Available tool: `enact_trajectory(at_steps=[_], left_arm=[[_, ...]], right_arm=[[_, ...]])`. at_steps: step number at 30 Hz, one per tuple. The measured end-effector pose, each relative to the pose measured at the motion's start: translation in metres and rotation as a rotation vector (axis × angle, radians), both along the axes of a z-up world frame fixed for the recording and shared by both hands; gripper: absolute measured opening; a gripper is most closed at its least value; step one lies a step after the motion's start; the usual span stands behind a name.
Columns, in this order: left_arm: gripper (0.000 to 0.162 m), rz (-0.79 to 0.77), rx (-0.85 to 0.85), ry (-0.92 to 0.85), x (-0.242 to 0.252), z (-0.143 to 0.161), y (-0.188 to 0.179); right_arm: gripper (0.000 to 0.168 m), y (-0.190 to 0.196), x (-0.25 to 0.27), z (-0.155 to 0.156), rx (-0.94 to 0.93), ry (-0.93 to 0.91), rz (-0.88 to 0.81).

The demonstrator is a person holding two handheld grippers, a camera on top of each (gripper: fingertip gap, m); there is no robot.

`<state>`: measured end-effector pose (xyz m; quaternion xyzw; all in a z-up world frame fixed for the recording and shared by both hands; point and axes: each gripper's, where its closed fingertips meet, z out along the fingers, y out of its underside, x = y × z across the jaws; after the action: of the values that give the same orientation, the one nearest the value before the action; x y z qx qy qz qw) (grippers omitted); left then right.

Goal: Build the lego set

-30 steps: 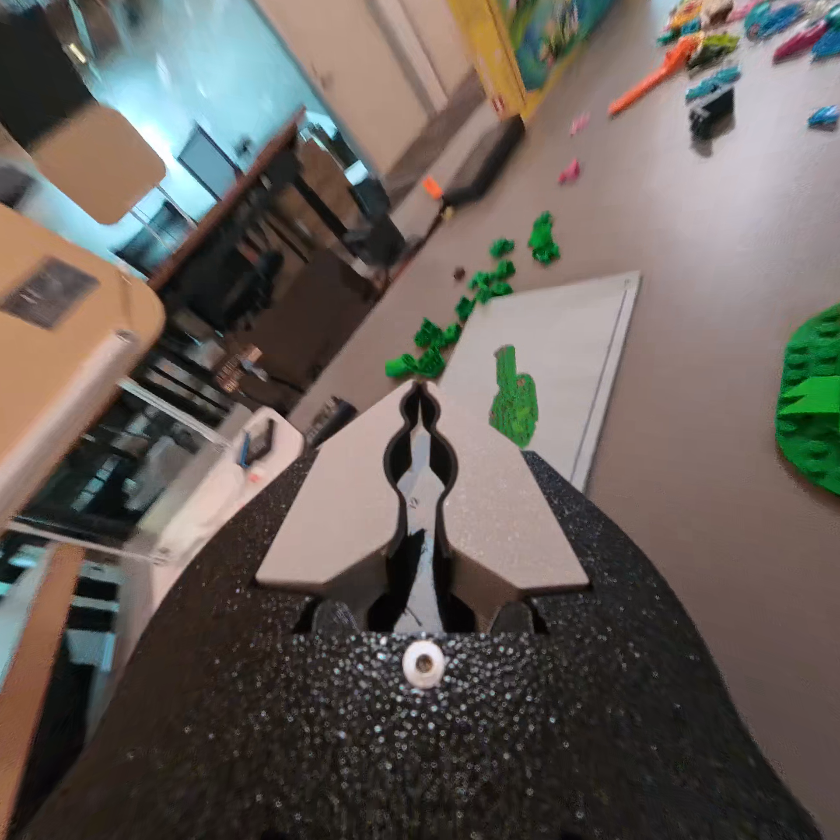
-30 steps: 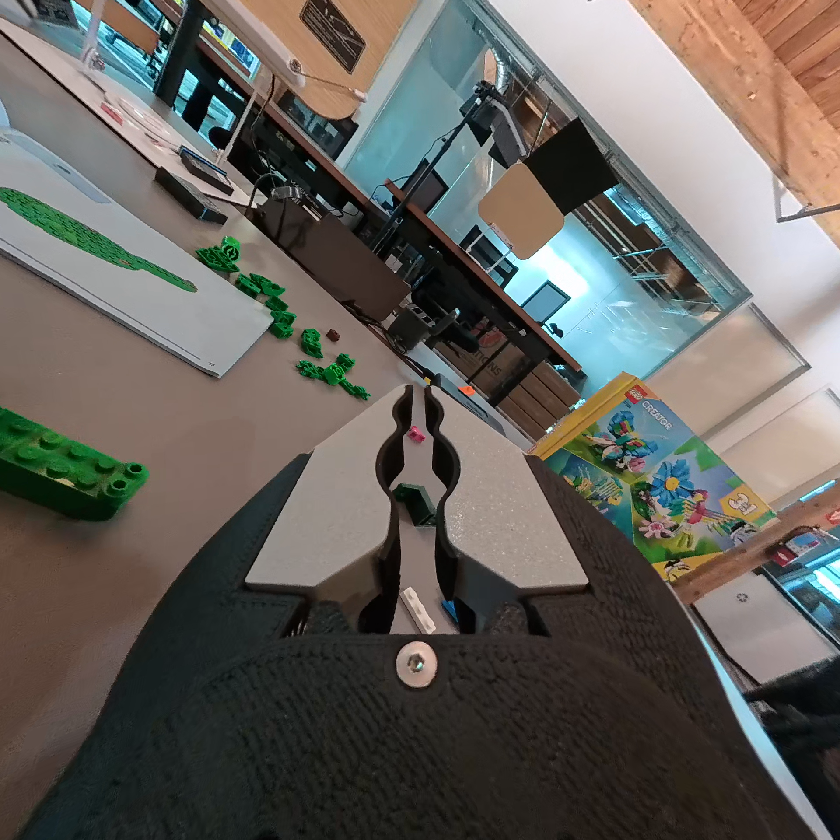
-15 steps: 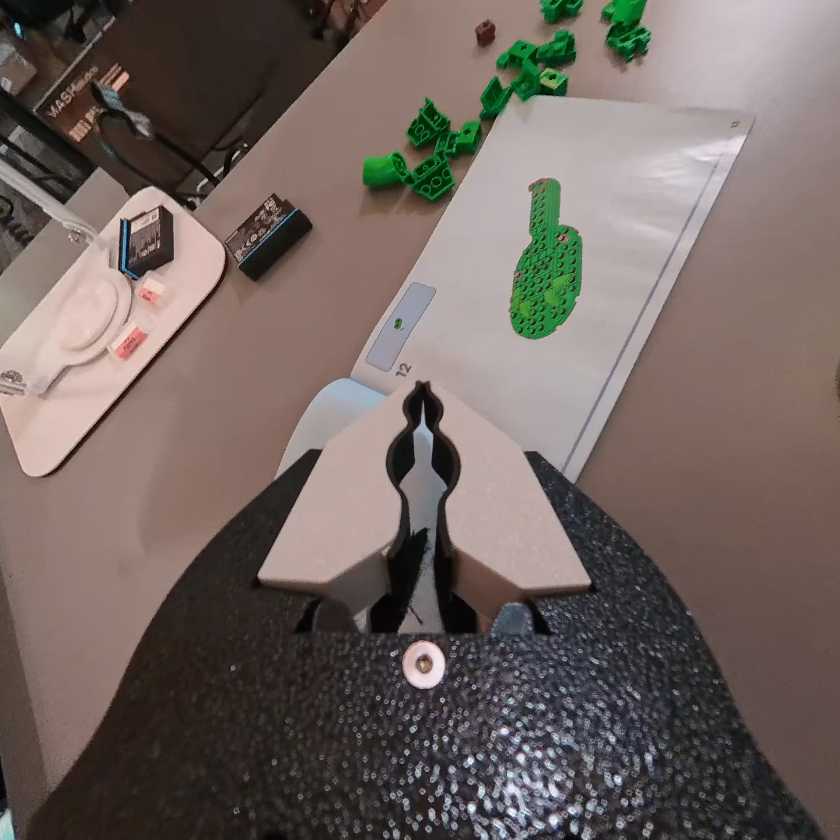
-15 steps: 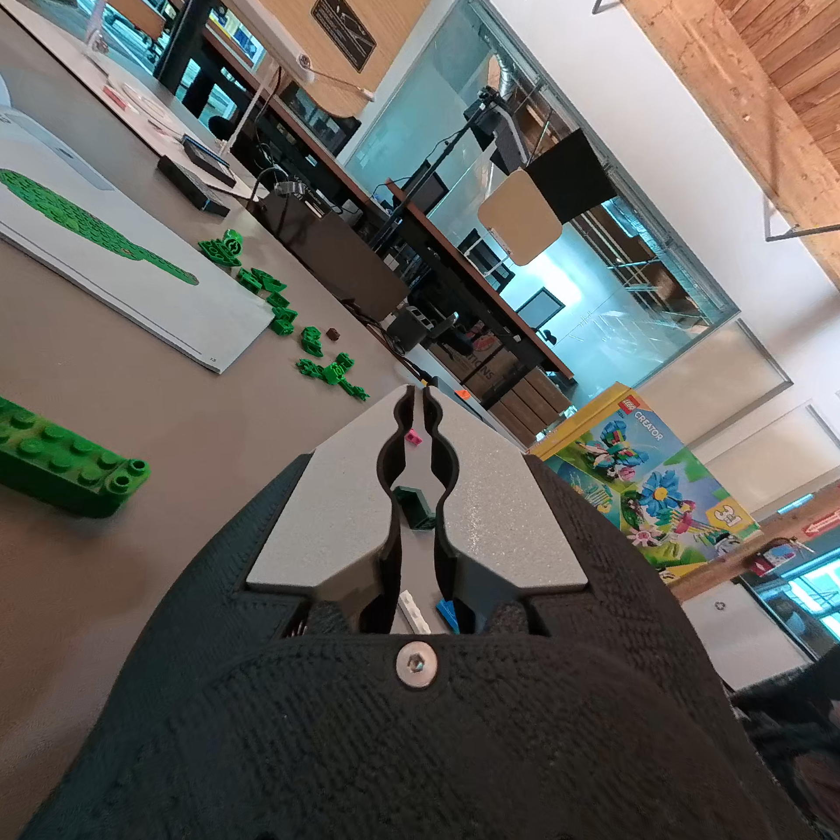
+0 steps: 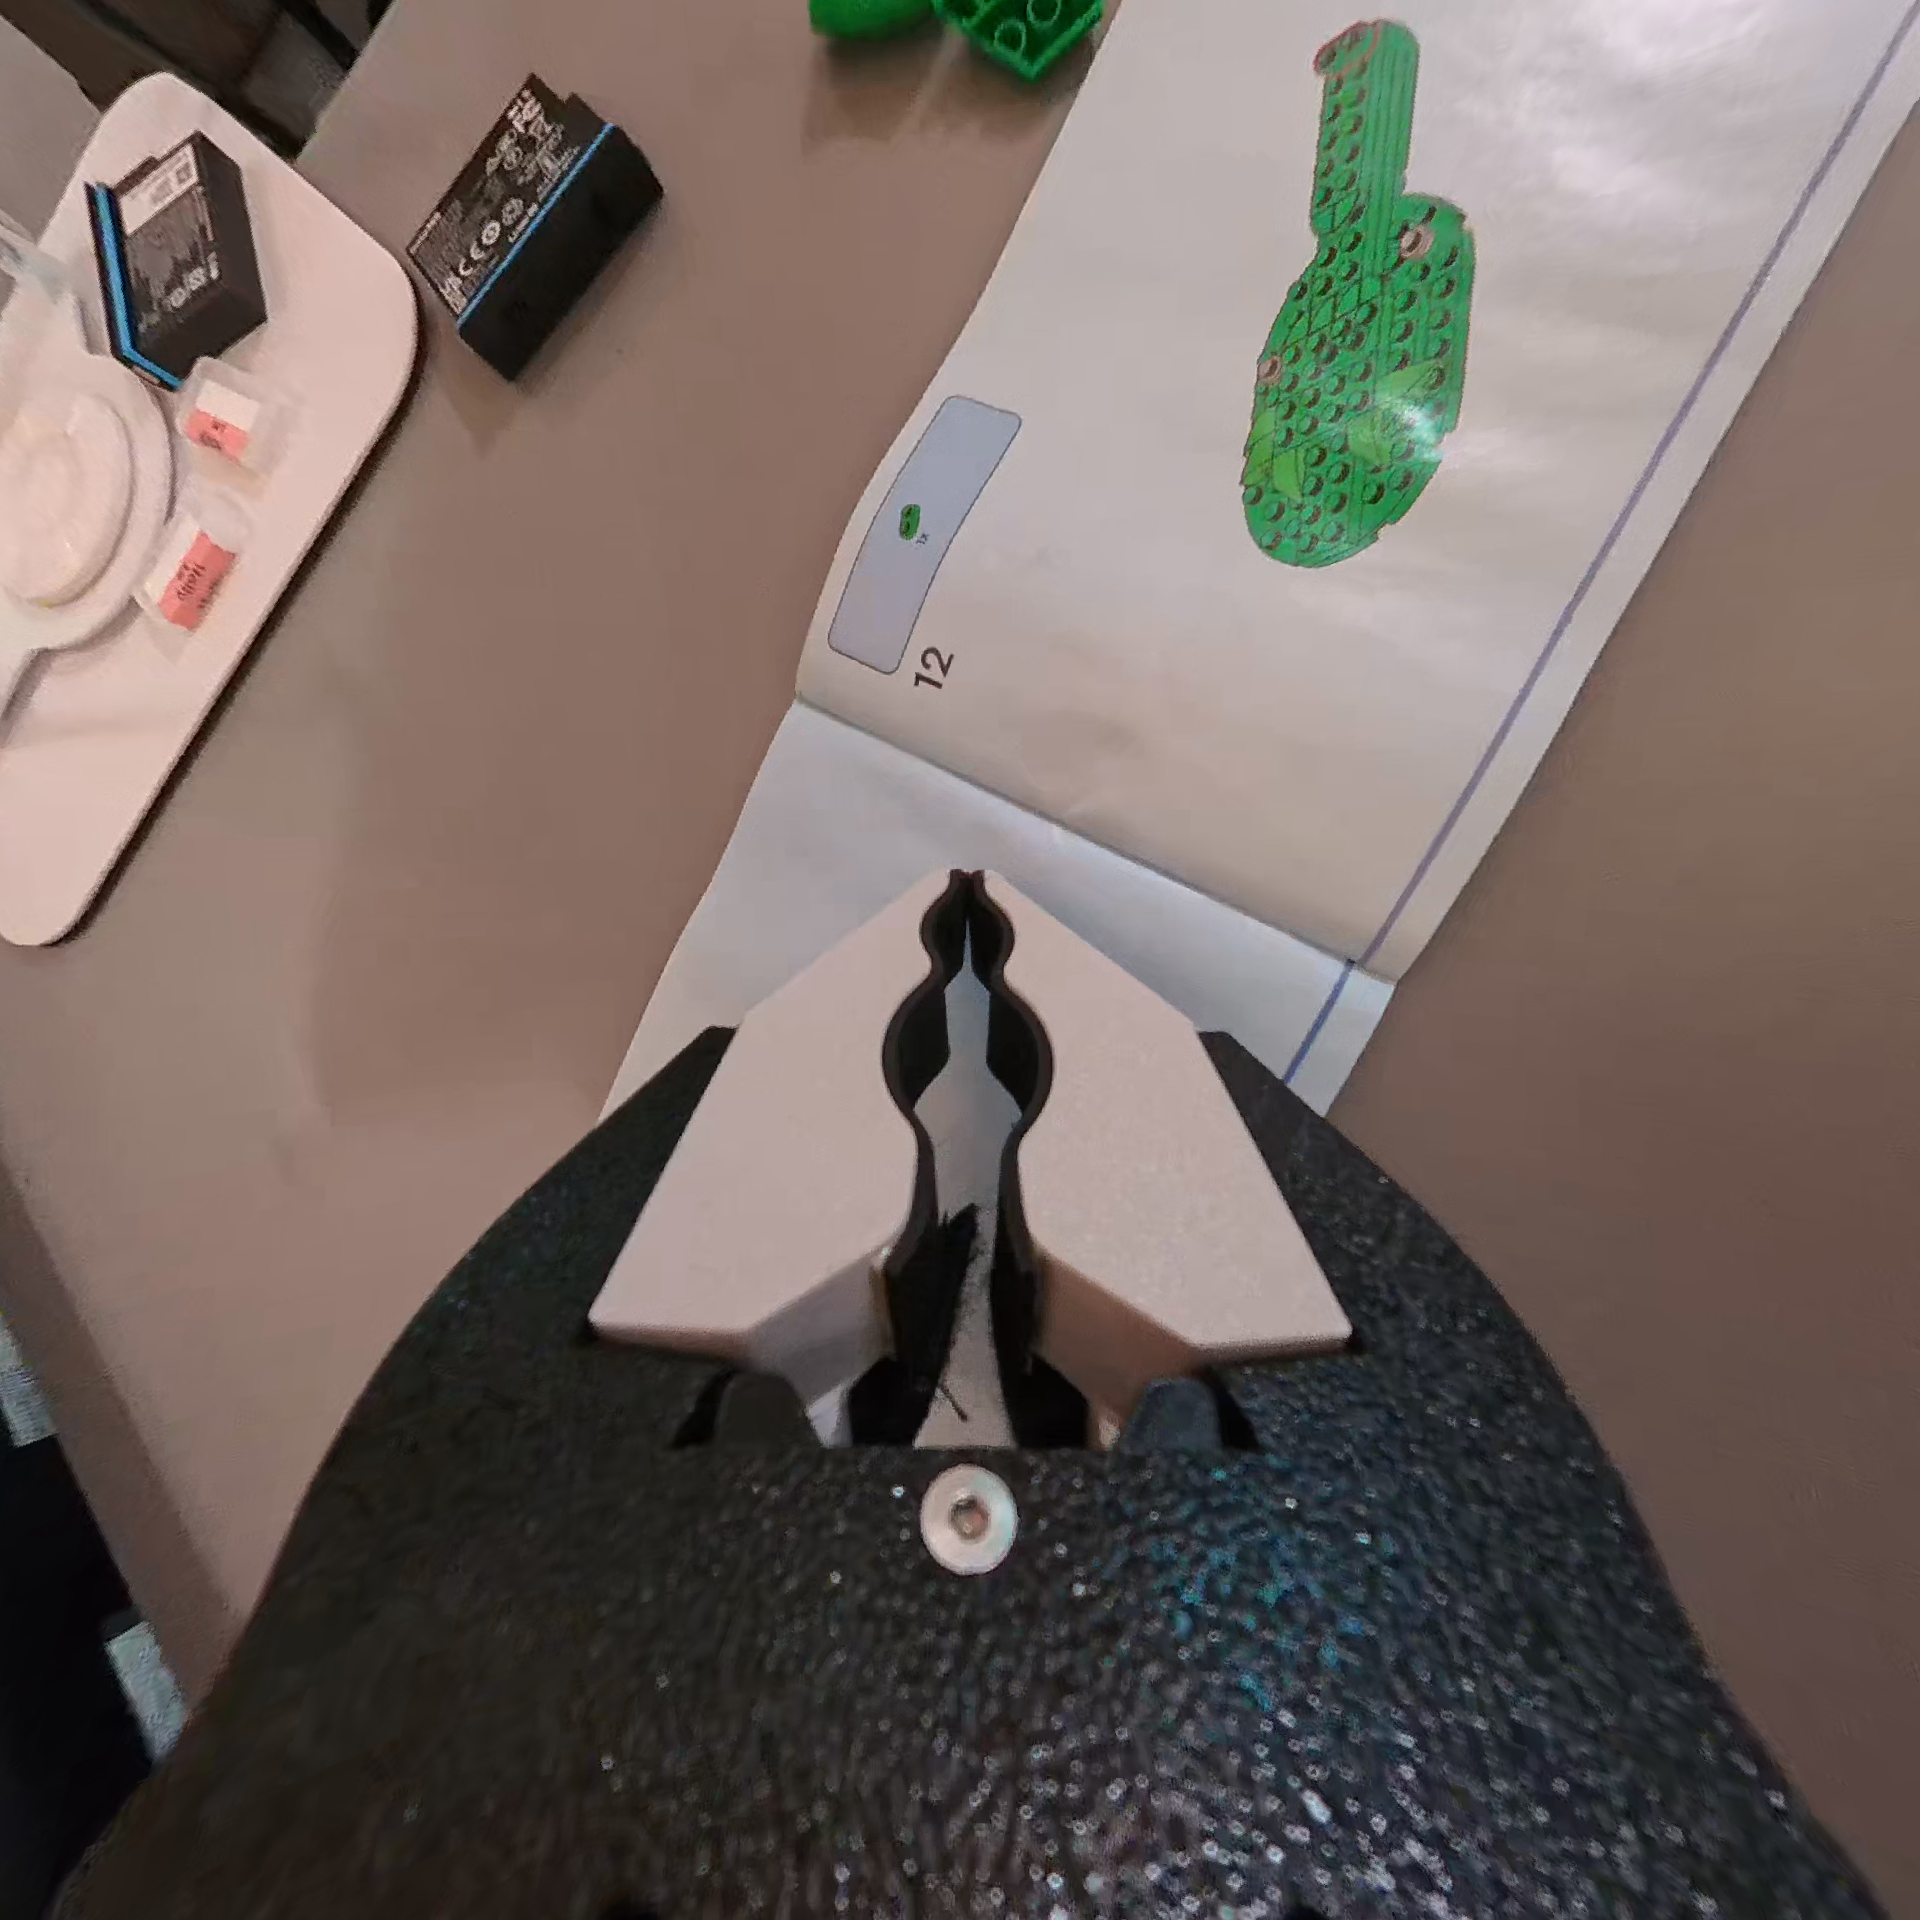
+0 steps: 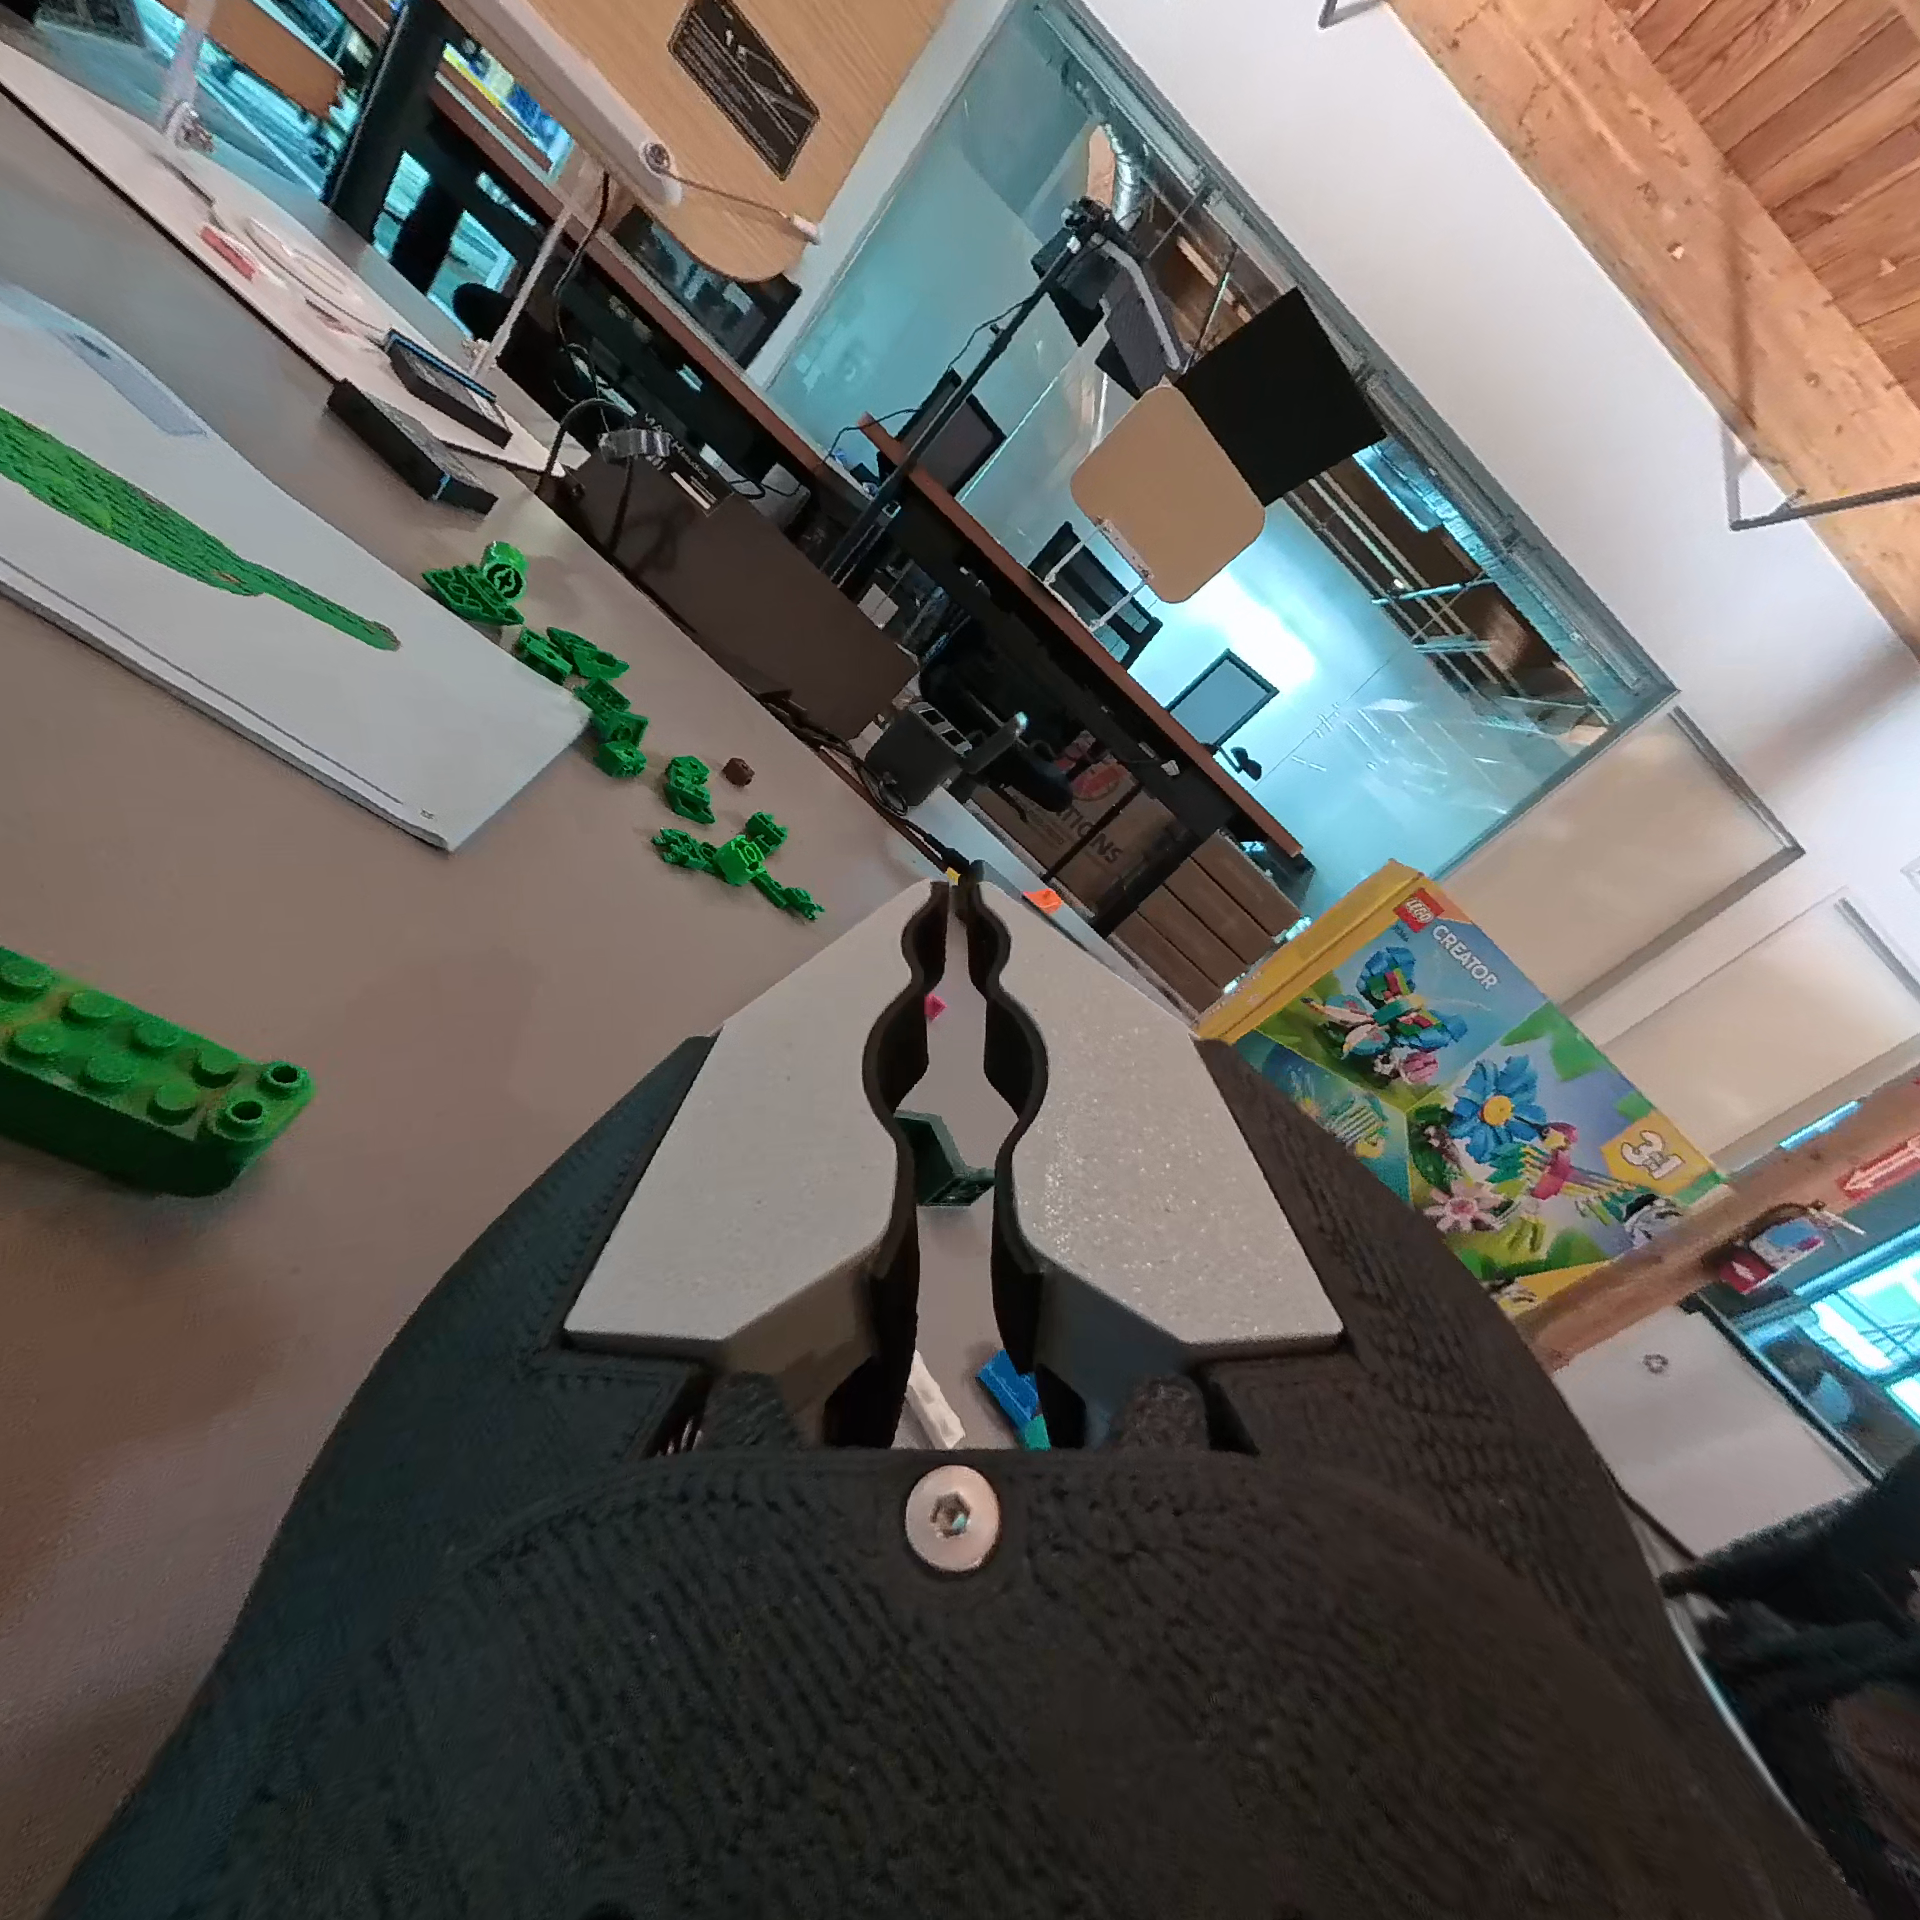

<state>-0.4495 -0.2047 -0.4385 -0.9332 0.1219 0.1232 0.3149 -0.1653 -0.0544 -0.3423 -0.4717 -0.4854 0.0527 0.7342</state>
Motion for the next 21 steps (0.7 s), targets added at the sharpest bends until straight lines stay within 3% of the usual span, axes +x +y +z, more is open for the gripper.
enact_trajectory(at_steps=[10,14,18,21], left_arm=[[0.0,0.088,-0.04,0.122,-0.039,0.004,-0.018],[0.0,0.13,0.198,0.25,-0.054,0.05,-0.008],[0.0,-0.165,0.442,0.053,0.025,0.078,0.02],[0.03,-0.324,0.369,-0.081,0.08,0.058,0.028]], right_arm=[[0.003,-0.008,-0.013,-0.003,-0.028,-0.038,0.053],[0.005,-0.017,-0.019,0.0,-0.065,-0.028,0.103],[0.01,-0.028,-0.031,-0.002,-0.173,-0.013,0.201],[0.011,-0.038,-0.046,-0.004,-0.231,-0.044,0.283]])
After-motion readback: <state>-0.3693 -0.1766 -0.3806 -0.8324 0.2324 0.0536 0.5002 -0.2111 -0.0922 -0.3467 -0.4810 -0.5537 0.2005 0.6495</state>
